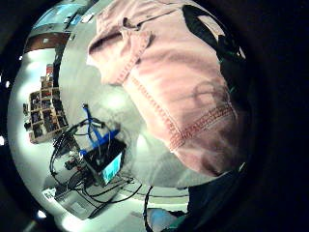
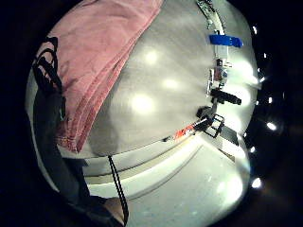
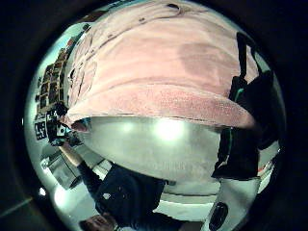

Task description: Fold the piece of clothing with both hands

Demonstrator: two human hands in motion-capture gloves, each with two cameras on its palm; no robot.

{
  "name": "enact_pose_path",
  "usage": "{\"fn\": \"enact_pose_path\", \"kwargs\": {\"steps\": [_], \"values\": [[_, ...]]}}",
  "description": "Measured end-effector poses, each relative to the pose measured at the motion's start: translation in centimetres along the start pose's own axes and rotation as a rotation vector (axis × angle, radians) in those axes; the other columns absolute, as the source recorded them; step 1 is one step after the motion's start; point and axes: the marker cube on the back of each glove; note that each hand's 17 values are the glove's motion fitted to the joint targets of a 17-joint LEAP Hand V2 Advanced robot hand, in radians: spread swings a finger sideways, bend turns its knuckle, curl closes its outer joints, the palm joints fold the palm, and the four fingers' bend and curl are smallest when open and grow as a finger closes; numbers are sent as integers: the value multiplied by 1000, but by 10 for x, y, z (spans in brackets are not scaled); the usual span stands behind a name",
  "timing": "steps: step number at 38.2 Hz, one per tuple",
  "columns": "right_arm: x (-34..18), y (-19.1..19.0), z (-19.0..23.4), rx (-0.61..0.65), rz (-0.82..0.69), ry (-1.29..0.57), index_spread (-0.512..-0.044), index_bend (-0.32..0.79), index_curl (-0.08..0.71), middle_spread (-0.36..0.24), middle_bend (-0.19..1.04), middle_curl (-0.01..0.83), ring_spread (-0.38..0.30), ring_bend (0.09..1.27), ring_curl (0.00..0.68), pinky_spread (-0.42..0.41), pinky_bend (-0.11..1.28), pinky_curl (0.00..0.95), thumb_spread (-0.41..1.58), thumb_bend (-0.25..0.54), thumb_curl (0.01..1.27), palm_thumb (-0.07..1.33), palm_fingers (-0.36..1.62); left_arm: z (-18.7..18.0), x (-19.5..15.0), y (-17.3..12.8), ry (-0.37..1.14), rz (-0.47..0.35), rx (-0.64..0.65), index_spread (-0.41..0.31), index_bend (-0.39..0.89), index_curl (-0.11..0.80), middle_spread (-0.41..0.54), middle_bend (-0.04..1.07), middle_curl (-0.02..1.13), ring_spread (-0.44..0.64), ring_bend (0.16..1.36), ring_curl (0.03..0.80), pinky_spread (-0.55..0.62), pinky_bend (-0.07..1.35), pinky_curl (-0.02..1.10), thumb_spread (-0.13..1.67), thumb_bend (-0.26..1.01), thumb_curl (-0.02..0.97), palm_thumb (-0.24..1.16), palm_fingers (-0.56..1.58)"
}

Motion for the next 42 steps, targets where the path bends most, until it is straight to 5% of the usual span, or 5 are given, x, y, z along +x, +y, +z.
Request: {"fn": "enact_pose_path", "kwargs": {"steps": [8,16,24,31,42], "values": [[19,27,-24,47,-50,19,-254,177,380,-226,312,521,-250,599,466,-359,542,384,604,-31,635,981,1286,-31,0,36,28,173,83,-243,254,469,-228,418,520,-285,442,374,-207,151,346,852,-7,613,881,1072],[25,58,-90,175,-8,53,-250,179,403,-222,317,528,-252,598,469,-360,539,384,547,-31,660,977,1289,-83,-8,56,79,179,109,-244,255,501,-234,422,545,-283,404,388,-209,149,341,789,-19,659,883,1078],[21,-49,-128,255,130,15,-249,175,418,-221,319,534,-250,595,471,-360,546,387,507,-32,681,973,1286,-103,-52,-24,146,-269,53,-256,268,531,-241,451,573,-277,347,394,-210,151,337,723,-18,703,880,1084],[-16,-127,-97,201,174,52,-250,165,424,-214,317,539,-251,596,473,-360,558,390,519,-28,690,975,1271,-61,-53,-97,257,-331,-74,-259,259,548,-243,455,591,-267,307,397,-203,156,336,687,-19,734,886,1061],[-16,-144,-71,307,376,260,-256,103,399,-206,254,521,-237,515,455,-336,567,392,746,-11,667,990,1082,-70,-61,-114,114,-553,349,-218,150,509,-223,353,577,-197,331,423,-123,153,339,1001,-82,609,577,879]]}}
